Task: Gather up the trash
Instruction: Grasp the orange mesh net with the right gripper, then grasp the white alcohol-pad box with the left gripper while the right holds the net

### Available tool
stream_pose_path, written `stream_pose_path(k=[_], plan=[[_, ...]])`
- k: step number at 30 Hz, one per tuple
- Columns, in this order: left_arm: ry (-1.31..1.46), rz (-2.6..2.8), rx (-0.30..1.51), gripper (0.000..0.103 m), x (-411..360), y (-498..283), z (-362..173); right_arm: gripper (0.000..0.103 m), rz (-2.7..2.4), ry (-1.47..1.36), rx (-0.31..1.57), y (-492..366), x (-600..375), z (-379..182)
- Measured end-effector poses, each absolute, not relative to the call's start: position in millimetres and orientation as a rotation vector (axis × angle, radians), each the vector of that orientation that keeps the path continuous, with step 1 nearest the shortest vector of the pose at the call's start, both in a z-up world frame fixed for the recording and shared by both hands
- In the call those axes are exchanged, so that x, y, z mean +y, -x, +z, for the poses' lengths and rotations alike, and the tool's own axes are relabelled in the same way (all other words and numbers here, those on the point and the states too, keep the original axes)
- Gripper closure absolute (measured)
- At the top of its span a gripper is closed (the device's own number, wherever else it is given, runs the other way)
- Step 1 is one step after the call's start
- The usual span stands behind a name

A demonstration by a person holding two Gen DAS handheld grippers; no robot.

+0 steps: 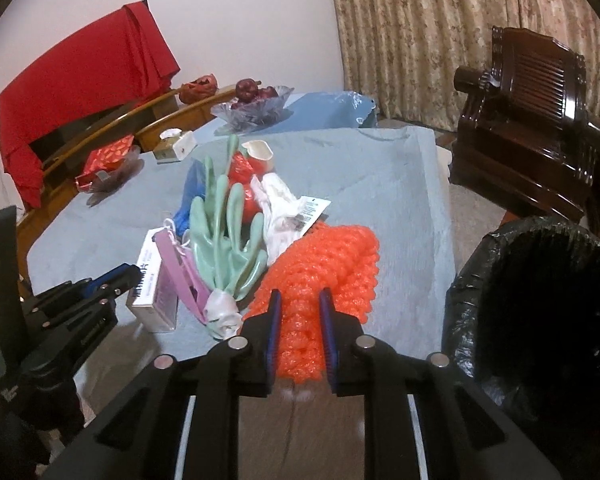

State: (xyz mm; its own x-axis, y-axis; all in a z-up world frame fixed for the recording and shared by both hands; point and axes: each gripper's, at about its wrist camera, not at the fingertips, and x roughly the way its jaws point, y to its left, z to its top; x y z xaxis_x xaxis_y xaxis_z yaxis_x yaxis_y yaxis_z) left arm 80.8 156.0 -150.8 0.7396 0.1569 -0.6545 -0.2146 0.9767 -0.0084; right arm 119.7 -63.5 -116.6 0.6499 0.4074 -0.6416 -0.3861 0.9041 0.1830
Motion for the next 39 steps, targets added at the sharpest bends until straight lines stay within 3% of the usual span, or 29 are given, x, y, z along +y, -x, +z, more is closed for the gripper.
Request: stream_pose_path(k=[2, 4, 5, 10, 14, 15, 18, 23, 31, 39], plan=[[0.096, 0.211, 0.705, 0.088, 156, -78, -149, 0.084, 0.445, -0.039, 0.745, -119, -65, -119], [0.104, 0.21, 0.707, 0.05, 154, -78, -148, 0.084, 0.443, -0.046, 0.755, -119, -66, -122], [0.098, 0.217, 0.699, 0.043, 151, -78, -147, 0.084, 0.441, -0.046, 0.758, -118, -66, -123], [0.045, 0.222, 0.705, 0.026, 135, -87, -152, 0.084, 0.428, -0.053, 0.763, -120, -69, -126], [0.04, 0.24, 0.74, 0.026, 136, -99, -165, 0.084, 0.423, -0.062, 0.779, -123, -69, -133], [0.038, 0.244, 0.75, 0.032, 138, -101, -169, 0.084, 0.424, -0.066, 0.786, -124, -68, -135], [0.068, 0.244, 0.78, 0.061, 148, -104, -176, 0.084, 0.433, -0.067, 0.789, -124, -66, -137], [0.142, 0.252, 0.753, 0.074, 168, -93, -167, 0.084, 0.452, -0.055, 0.767, -121, -64, -129], [0.177, 0.242, 0.685, 0.074, 182, -65, -136, 0.084, 0.474, -0.074, 0.732, -113, -68, -113], [0.119, 0.122, 0.592, 0.074, 137, -59, -95, 0.084, 0.452, -0.089, 0.657, -99, -86, -84]])
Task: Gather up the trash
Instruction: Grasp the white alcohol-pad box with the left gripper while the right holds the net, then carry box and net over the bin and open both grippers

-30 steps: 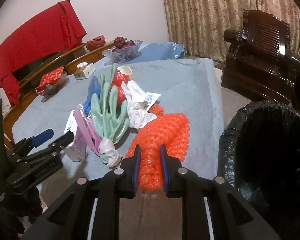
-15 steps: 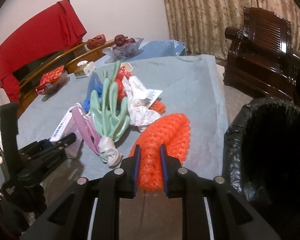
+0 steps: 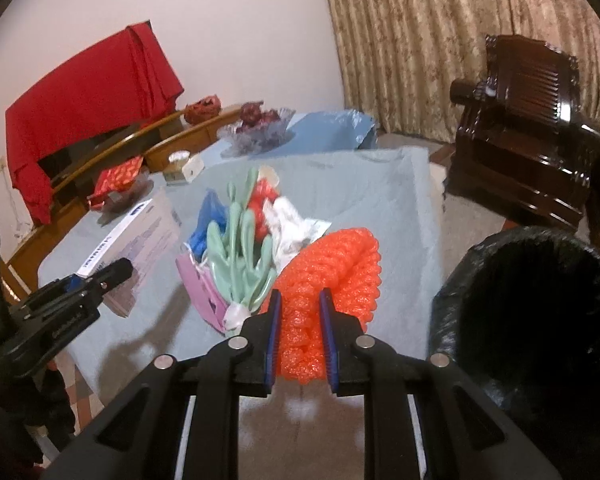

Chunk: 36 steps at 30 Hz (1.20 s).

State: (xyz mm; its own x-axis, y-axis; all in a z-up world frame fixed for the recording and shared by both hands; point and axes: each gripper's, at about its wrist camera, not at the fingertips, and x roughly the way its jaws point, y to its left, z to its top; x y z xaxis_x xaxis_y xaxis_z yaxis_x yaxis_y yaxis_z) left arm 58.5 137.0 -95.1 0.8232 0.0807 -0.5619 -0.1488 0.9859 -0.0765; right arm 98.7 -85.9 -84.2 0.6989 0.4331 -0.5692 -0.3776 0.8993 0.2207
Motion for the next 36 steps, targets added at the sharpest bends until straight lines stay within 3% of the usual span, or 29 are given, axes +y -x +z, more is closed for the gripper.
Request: stream_pose_path(k=[11, 23, 24, 25, 26, 27, 28, 30, 33, 36], plan=[[0.027, -0.166, 0.584, 0.074, 23, -76, -79, 0.084, 0.257, -0.134, 0.558, -72, -176, -52], [-0.015, -0.389, 0.653, 0.071, -89, -115, -97, 0.084, -0.001, -0.183, 0.623, -65, -273, -88], [-0.007, -0.412, 0.669, 0.068, -93, -119, -100, 0.074, -0.021, -0.188, 0.631, -64, -279, -91], [0.003, -0.435, 0.682, 0.053, -96, -122, -102, 0.066, -0.036, -0.19, 0.633, -64, -282, -93], [0.014, -0.45, 0.687, 0.044, -102, -124, -104, 0.053, -0.049, -0.192, 0.633, -62, -286, -95], [0.017, -0.453, 0.682, 0.034, -103, -123, -104, 0.051, -0.066, -0.191, 0.633, -60, -290, -96], [0.018, -0.458, 0.675, 0.031, -105, -122, -104, 0.05, -0.074, -0.19, 0.633, -58, -292, -96], [0.016, -0.472, 0.667, 0.027, -105, -121, -104, 0.033, -0.089, -0.192, 0.632, -56, -295, -96], [0.021, -0.45, 0.656, 0.023, -94, -116, -102, 0.016, -0.101, -0.198, 0.61, -55, -294, -93], [0.032, -0.399, 0.645, 0.017, -71, -114, -98, 0.007, -0.091, -0.201, 0.582, -58, -286, -88]])
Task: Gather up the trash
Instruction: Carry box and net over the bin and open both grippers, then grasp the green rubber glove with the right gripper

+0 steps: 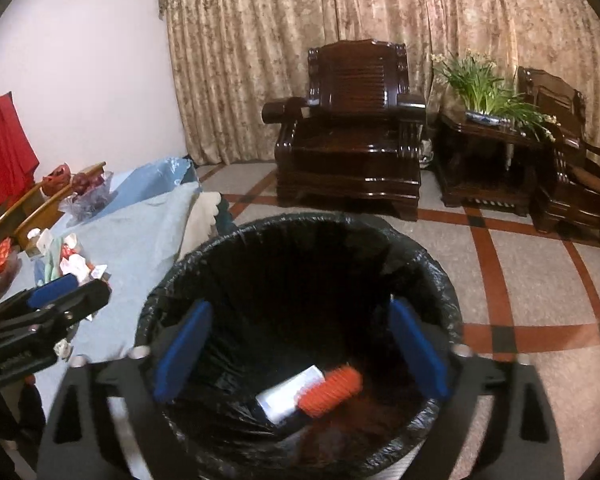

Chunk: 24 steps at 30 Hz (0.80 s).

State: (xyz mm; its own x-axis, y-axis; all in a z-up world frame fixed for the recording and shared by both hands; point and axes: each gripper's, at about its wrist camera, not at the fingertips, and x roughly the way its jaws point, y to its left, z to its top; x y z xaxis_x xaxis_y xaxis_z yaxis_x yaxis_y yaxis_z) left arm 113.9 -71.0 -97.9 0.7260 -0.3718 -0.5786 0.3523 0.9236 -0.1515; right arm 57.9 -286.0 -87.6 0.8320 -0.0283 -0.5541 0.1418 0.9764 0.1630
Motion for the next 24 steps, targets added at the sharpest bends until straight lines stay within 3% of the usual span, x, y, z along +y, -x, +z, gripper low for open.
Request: stream_pose_path(k=[13, 24], plan=[[0.019, -0.052, 0.572, 0.014, 73, -92, -78, 0.006, 0.156, -0.157, 0.559, -82, -186, -79], [0.047, 0.121, 0.568, 0.014, 150, -78, -83, 0.006, 0.306, -0.087, 0.566, -104, -98, -88]])
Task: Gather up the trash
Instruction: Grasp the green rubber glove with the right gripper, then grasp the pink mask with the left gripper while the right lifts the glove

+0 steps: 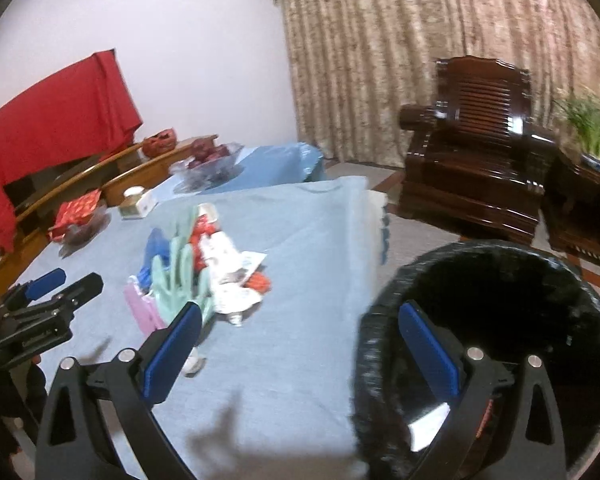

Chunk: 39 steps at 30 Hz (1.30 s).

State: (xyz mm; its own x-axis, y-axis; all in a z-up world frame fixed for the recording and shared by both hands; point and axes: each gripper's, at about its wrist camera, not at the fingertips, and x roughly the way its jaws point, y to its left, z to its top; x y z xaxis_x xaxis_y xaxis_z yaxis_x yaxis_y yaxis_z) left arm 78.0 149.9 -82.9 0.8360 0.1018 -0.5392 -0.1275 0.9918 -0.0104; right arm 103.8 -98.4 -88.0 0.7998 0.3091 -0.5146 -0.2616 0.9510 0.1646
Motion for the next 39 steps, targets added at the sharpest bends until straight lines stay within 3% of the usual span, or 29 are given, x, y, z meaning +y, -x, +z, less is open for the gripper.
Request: stream_pose_path(k=[4, 15, 28, 33, 39], plan=[[0.047, 0.153, 0.573, 0.014, 165, -80, -86, 0.007, 0.339, -0.077, 0.584, -109, -76, -97], [0.053, 0.203, 0.602, 0.014, 189, -81, -109, 0.031, 0.429, -0.031, 0.672, -136, -17, -129], [0.06, 0.22, 0.616, 0.014, 205, -85, -118, 0.046, 0.493, -0.012, 0.789, -162, 21, -160], [0.066, 0.219, 0.624, 0.014, 206, -85, -122, 0.074, 0.567, -0.03, 0.811, -162, 25, -161], [0.068, 0.212, 0.628, 0.014, 203, -86, -122, 0.083, 0.617, -0.062, 0.789, -155, 19, -150]])
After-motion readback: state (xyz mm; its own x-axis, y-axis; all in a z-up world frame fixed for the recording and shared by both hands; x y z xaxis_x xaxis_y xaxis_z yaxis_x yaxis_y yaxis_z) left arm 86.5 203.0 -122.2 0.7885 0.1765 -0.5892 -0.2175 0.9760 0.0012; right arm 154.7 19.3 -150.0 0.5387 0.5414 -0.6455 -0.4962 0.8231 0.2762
